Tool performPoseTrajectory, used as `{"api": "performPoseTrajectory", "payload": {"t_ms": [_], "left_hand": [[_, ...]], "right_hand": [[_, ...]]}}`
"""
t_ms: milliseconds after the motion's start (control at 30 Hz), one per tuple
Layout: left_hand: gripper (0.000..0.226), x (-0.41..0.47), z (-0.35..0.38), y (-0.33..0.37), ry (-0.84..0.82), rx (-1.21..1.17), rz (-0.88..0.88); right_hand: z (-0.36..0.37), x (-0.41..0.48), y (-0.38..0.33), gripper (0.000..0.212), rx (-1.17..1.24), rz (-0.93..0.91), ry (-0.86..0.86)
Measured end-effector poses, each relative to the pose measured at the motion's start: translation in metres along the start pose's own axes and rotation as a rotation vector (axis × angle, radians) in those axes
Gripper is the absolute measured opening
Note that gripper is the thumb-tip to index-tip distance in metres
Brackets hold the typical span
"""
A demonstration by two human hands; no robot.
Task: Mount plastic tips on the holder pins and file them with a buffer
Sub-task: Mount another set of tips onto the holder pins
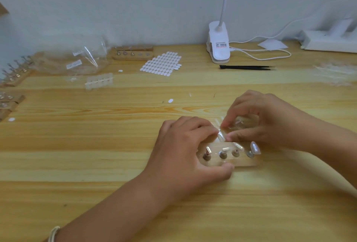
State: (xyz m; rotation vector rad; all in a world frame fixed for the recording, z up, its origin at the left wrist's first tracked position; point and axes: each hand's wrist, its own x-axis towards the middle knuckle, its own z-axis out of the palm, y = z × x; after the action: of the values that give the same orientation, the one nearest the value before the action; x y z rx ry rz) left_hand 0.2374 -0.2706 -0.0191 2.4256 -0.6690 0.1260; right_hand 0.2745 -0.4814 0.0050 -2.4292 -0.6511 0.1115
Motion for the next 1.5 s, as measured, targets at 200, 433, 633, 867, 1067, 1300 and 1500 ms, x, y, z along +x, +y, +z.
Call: {"api": "performPoseTrajectory", "payload": {"t_ms": [200, 433, 633, 867, 1067, 1300, 1500], "left_hand": [[0.059, 0.001, 0.000, 0.000, -0.003, 0.004, 0.007], [0.059, 0.000, -0.001, 0.001, -0.005, 0.026, 0.020], [0.058, 0.002, -0.003, 0.001, -0.021, 0.034, 0.023], [0.057, 0.002, -0.003, -0.004, -0.029, 0.009, 0.021], [0.045, 0.004, -0.003, -0.007, -0.051, -0.050, 0.014], [0.038, 0.004, 0.000, -0.006, -0.013, -0.061, 0.005], [0.034, 0.004, 0.000, -0.007, -0.013, -0.047, 0.011]], "right_hand": [[0.007, -0.001, 0.003, 0.018, -0.007, -0.010, 0.132], [0.010, -0.002, -0.002, 0.007, -0.123, -0.085, 0.151], [0.004, -0.005, -0.001, 0.013, 0.000, 0.016, 0.099], [-0.005, -0.010, -0.023, 0.017, 0.234, -0.005, 0.231], [0.006, -0.018, -0.050, 0.013, 0.231, -0.088, 0.092], [0.018, -0.016, -0.052, 0.032, 0.142, -0.078, 0.078], [0.020, -0.016, -0.052, 0.033, 0.102, -0.094, 0.080]]}}
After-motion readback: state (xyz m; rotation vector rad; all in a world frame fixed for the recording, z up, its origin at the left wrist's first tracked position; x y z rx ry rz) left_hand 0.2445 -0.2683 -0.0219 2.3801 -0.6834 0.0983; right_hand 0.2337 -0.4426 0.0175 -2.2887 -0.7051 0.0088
